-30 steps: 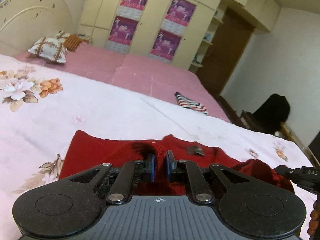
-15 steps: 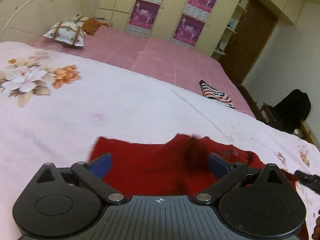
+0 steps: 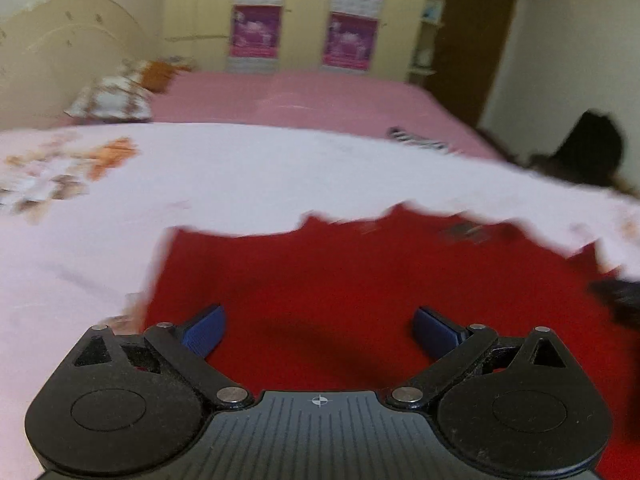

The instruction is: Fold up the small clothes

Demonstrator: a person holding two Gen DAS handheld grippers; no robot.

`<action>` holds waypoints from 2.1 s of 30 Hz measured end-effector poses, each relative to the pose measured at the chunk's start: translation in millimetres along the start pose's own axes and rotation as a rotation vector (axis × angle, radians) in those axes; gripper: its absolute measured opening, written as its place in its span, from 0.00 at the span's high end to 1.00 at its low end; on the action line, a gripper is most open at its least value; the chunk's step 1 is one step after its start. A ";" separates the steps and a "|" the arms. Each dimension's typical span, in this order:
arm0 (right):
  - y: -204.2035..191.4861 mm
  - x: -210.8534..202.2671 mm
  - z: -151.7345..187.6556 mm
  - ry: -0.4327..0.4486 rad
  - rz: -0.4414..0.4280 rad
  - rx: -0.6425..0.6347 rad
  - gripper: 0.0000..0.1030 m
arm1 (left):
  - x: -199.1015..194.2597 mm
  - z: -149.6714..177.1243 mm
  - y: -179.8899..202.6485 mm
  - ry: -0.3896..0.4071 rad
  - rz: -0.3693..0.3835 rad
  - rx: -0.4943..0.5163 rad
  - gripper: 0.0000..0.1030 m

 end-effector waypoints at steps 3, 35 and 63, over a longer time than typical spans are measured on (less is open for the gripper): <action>23.9 -0.3 15.3 0.023 0.026 0.039 0.53 | -4.6 7.6 -11.7 0.029 -0.031 -0.001 0.03; 3.7 -83.6 43.4 0.031 -0.115 0.182 0.49 | -86.5 47.4 -32.5 0.081 -0.047 0.033 0.03; 39.6 -3.5 -5.5 -0.031 -0.177 0.215 0.54 | -18.6 -6.0 -12.3 0.063 -0.012 0.067 0.06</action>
Point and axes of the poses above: each gripper's, at about its wrist camera, not at the fingertips, and x roughly the way its jaws point, y to its right, z to its underside, the point moved 4 cm from there along x, roughly the way its jaws point, and after that the axes turned 6 degrees about -z, right-handed, at the moved point
